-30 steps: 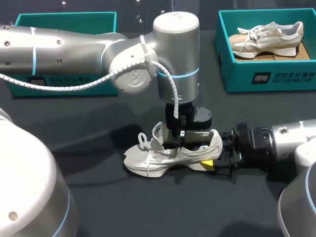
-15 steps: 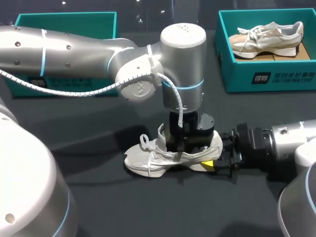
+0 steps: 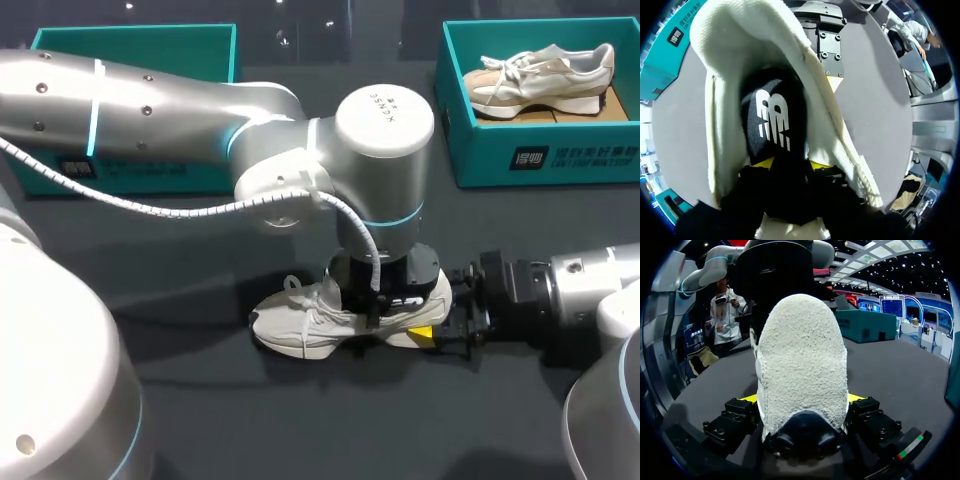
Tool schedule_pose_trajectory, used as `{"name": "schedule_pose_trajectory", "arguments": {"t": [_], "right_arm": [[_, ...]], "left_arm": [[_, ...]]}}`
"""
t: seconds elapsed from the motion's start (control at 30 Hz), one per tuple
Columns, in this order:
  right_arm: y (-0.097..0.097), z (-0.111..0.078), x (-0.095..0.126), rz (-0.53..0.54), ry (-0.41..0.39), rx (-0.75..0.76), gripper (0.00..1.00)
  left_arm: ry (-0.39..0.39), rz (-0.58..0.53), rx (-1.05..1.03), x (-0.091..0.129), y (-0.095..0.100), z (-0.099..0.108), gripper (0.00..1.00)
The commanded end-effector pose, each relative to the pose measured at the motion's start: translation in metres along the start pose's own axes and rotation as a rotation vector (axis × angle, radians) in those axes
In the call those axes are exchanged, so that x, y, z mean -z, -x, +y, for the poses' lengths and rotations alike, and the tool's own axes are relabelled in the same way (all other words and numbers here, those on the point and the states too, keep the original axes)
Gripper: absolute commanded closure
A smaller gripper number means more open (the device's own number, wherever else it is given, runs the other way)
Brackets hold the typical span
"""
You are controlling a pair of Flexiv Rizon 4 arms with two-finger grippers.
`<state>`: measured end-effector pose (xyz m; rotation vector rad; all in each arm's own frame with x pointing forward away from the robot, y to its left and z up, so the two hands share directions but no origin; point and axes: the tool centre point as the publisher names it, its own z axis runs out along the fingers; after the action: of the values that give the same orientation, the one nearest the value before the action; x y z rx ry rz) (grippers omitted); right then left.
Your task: Take the shoe out of the shoebox, open the shoe tongue, remove and reinsert the insole, then place the shoe into the shoebox
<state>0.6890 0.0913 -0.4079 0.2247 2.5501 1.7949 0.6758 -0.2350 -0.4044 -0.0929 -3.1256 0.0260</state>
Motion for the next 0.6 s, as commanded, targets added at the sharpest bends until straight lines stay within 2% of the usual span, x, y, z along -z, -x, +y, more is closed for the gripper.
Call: {"name": "schedule_pose_trajectory", "arguments": {"t": [0.03,0.13,0.17,0.23,0.43,0.6], "right_arm": [[-0.001,0.006,0.000,-0.001,-0.002,-0.001,1.00],[-0.001,0.006,0.000,-0.001,-0.002,-0.001,1.00],[-0.001,0.006,0.000,-0.001,-0.002,-0.001,1.00],[-0.001,0.006,0.000,-0.001,-0.002,-0.001,1.00],[-0.001,0.006,0.000,-0.001,-0.002,-0.001,1.00],[-0.001,0.006,0.000,-0.001,-0.002,-0.001,1.00]], "left_arm": [[0.023,-0.024,0.016,-0.029,0.010,0.000,0.74],[0.030,-0.034,0.032,-0.029,0.016,0.003,0.84],[0.028,-0.033,0.039,-0.028,0.018,0.004,0.92],[0.015,-0.027,0.052,-0.025,0.020,0.006,1.00],[-0.041,-0.018,0.058,-0.013,0.016,0.012,1.00],[-0.136,0.028,0.061,0.006,0.009,0.017,1.00]]}}
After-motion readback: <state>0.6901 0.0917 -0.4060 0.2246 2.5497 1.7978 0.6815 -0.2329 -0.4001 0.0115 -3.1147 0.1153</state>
